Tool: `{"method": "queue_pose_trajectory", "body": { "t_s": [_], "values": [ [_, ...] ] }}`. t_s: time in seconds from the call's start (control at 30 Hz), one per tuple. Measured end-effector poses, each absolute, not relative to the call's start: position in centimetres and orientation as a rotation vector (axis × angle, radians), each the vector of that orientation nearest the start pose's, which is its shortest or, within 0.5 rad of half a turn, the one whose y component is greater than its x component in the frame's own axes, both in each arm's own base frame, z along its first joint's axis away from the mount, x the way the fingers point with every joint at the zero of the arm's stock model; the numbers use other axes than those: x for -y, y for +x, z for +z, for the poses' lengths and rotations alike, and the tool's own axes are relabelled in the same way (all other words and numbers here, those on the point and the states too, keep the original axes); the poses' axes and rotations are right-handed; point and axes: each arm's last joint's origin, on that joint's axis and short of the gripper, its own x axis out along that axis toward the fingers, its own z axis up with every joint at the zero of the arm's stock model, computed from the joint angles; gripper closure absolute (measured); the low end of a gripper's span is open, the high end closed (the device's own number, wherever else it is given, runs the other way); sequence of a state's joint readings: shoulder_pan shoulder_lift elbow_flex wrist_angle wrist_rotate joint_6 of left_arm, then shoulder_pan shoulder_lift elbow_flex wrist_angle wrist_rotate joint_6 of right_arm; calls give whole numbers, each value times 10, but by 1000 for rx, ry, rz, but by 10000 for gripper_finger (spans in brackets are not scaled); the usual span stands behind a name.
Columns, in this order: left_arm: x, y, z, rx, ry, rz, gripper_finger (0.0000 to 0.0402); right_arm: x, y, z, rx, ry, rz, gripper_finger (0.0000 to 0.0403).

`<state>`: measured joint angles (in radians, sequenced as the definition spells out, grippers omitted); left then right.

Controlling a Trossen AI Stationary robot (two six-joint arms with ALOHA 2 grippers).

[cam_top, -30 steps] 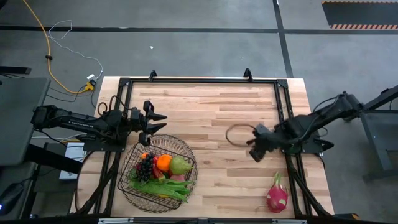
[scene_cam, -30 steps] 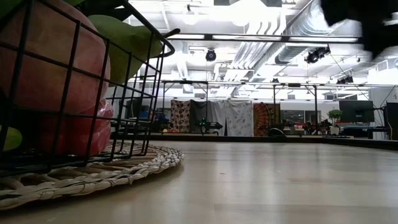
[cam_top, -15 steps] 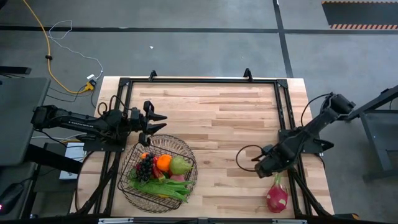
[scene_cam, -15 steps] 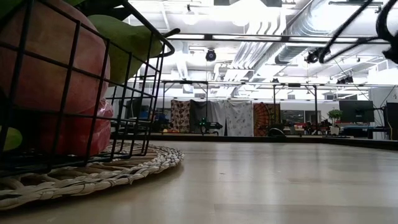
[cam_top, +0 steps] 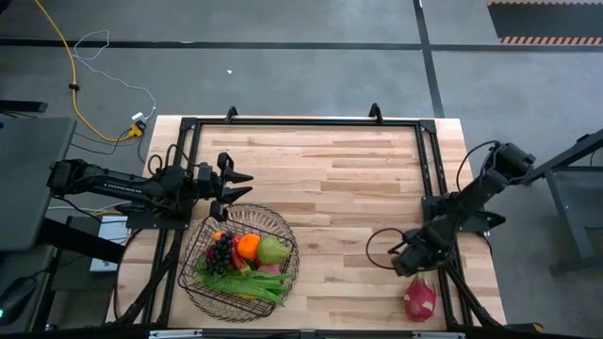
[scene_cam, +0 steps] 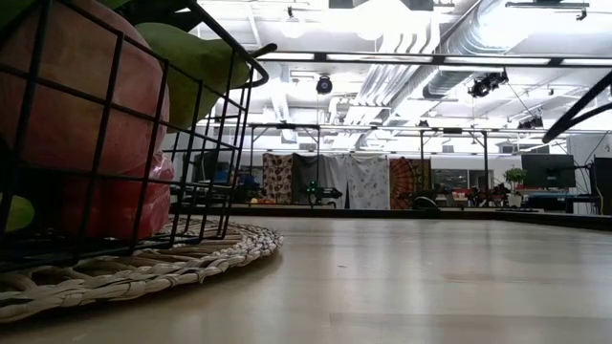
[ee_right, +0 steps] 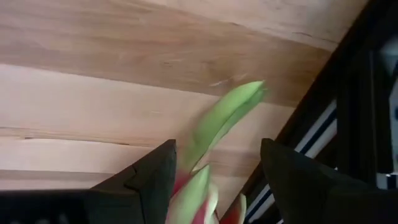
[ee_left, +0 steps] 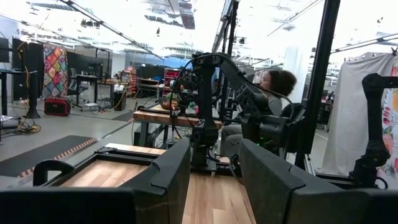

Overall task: Build produce basket
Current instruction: Put the pink dragonfruit into the black wire basket

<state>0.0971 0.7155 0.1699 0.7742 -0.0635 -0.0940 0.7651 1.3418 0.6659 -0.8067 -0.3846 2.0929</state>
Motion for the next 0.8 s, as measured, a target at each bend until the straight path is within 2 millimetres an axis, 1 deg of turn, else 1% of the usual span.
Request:
{"method": "queue_pose_trajectory", "body": {
  "t_s": [0.17,0.37,0.47,0.6,0.8],
  "values": [
    [-17,155,223,236,-90,149,273,-148,134,159,-1660,1197,-921,178],
    [-17,155,223,236,-89,148,273,-151,132,160,-1660,1204,-940,179],
    [-17,155,223,236,-89,148,273,-152,131,160,-1657,1209,-951,189],
    [-17,155,223,236,-89,148,273,-152,130,159,-1658,1207,-951,227],
    [-17,155,223,236,-89,148,273,-152,131,159,-1649,1196,-939,309]
  ]
}}
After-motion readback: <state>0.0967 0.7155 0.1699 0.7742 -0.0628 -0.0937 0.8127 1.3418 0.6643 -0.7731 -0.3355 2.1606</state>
